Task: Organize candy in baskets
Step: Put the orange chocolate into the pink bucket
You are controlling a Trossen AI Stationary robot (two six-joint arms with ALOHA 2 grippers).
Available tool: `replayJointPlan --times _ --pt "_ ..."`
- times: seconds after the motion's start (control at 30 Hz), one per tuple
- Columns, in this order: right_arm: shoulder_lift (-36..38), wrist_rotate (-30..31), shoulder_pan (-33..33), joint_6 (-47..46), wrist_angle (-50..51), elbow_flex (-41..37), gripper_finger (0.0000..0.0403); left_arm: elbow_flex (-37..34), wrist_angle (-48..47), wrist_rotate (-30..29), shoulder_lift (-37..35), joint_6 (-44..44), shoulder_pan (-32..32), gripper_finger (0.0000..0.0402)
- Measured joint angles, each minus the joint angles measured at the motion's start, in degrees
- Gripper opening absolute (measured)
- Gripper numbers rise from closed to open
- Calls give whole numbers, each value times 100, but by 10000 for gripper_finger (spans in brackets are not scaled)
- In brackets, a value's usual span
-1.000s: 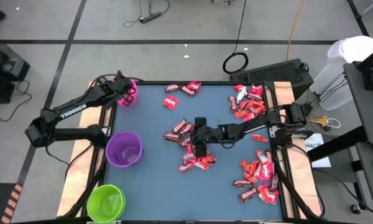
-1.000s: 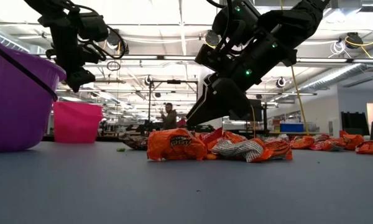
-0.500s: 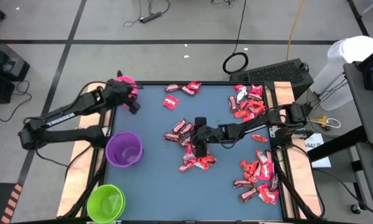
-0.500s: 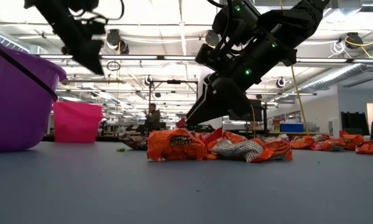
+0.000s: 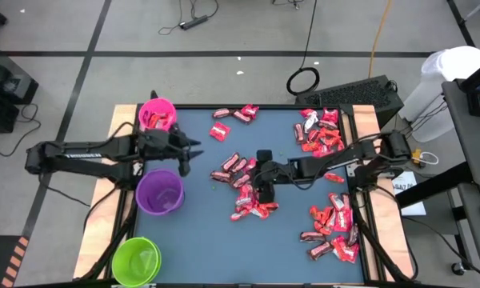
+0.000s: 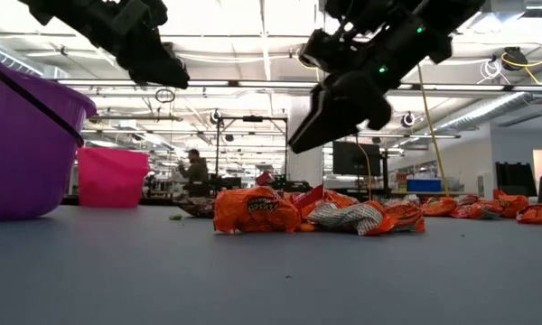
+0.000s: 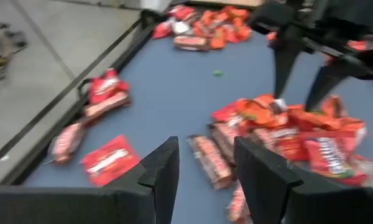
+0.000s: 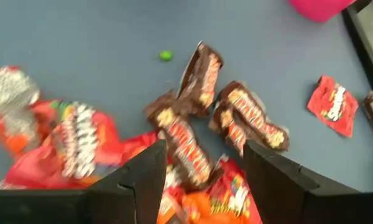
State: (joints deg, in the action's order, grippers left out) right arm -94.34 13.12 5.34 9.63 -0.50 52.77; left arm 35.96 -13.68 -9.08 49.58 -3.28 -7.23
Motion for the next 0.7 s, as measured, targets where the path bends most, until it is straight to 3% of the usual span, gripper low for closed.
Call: replayJointPlan --times 0.47,0.7 --pt "96 -44 415 -615 1158 0 201 -198 1322 -15 1362 -97 974 159" --pt "94 -126 466 -740 961 -262 201 -198 2119 -35 2099 -97 1140 159"
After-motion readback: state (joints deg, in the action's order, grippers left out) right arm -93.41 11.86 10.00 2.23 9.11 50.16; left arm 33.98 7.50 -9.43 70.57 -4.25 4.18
